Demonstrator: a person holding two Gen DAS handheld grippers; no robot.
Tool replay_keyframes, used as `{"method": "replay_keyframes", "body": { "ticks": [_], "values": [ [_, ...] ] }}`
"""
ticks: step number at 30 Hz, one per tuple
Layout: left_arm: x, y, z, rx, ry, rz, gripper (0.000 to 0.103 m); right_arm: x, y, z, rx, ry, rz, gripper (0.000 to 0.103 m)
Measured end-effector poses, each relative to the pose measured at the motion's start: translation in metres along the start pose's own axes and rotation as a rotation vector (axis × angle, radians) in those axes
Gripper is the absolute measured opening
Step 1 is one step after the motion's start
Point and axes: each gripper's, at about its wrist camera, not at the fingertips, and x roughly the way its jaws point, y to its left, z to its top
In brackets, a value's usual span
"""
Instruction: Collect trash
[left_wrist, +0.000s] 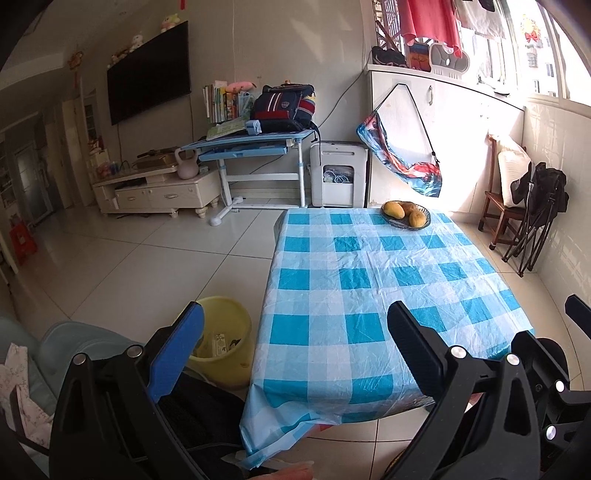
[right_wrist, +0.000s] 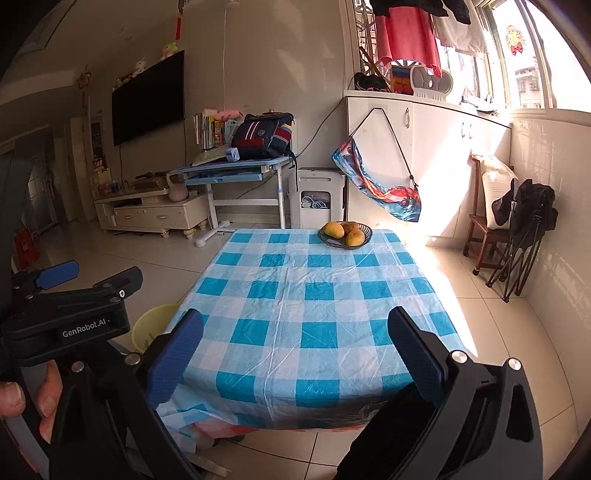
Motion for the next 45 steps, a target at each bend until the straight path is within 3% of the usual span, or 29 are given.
{"method": "replay_keyframes", "body": {
  "ticks": [10,24,45],
  "values": [
    [-0.004,-0.003,0.002,0.007,0.000,-0.005,0.096,0.006,-0.007,0.003,0.040,0.051,-0.016,0.096],
    [0.000,0.010,-0.006,-0.001,0.033,0.039,0.096,0.005,0.009,0.001,-0.008,0.103,-0.067,0.096],
    [0.003,0.004,-0.007,-0.021,0.091,-0.039,0.096,0.006,0.008,0.000,-0.017,0.121,-0.051,0.096]
  ]
}}
